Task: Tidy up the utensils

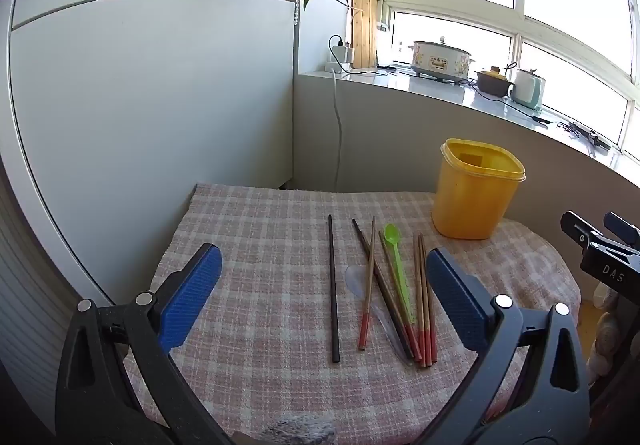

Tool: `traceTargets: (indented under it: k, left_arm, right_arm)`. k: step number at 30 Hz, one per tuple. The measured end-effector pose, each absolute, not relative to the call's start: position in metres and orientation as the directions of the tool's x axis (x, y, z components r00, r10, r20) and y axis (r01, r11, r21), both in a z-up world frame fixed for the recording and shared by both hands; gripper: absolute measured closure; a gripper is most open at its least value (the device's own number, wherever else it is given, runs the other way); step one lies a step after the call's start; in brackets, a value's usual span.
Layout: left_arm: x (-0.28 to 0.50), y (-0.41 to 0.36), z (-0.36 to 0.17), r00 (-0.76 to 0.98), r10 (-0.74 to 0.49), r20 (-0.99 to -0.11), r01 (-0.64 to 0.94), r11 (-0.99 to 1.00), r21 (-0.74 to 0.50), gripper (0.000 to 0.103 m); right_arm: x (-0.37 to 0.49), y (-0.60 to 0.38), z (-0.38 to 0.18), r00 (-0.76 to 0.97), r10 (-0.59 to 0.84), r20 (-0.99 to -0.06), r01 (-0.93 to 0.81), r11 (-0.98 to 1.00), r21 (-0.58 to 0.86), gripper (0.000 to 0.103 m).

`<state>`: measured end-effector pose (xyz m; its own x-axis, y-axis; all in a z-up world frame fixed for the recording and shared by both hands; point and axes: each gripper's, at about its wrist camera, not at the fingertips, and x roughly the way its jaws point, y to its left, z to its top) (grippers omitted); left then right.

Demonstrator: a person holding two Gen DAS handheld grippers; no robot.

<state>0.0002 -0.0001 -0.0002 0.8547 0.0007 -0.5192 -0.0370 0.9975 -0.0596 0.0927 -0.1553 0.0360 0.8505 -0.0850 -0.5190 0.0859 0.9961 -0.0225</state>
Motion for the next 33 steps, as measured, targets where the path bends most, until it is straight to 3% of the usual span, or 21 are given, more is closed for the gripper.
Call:
traceTargets:
  k: [33]
  left_arm:
    - [0.013, -0.005, -0.012, 0.841, -0.009, -0.540, -0.034, 0.997, -0.070, 0.000]
  right_arm:
    - [0.105, -0.156, 0.022, 0.831, -0.101, -0.547, 0.109, 0.994, -0.018, 0.001]
